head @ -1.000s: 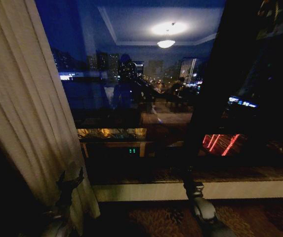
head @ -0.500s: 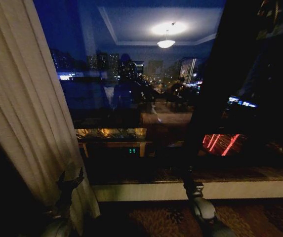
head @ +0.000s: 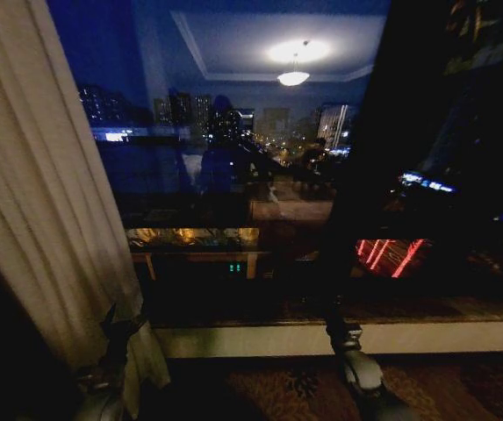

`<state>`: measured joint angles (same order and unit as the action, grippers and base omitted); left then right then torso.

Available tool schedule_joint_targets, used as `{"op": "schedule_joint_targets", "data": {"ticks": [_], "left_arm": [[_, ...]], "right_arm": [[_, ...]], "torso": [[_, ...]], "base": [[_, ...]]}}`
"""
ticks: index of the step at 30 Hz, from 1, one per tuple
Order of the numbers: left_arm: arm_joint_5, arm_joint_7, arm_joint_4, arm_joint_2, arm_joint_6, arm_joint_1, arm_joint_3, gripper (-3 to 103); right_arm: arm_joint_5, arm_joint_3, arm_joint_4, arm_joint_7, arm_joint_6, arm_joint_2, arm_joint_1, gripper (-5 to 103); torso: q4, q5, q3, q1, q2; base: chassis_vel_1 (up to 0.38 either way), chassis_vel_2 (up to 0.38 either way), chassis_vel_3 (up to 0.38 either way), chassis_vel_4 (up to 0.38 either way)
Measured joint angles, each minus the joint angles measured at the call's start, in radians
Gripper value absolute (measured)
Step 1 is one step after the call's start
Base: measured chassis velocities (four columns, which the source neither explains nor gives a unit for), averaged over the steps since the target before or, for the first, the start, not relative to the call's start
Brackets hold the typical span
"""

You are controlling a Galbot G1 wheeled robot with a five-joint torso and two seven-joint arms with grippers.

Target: Open the curtains by pulling them apart, changing their state from closed to fully open.

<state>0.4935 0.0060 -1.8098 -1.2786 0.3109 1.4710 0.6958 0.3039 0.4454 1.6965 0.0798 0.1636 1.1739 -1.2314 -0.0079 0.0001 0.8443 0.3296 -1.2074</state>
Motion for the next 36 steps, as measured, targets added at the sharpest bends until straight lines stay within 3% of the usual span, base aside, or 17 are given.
{"op": "schedule_joint_targets", "data": {"ticks": [36], "left_arm": [[0.0,0.0,0.0,0.0,0.0,0.0,0.0,100]], "right_arm": [[0.0,0.0,0.0,0.0,0.0,0.0,0.0,100]], "torso": [[-0.0002,0.0,0.0,0.0,0.0]], "base": [[-0.346,-0.342,0.345,0.345]]}}
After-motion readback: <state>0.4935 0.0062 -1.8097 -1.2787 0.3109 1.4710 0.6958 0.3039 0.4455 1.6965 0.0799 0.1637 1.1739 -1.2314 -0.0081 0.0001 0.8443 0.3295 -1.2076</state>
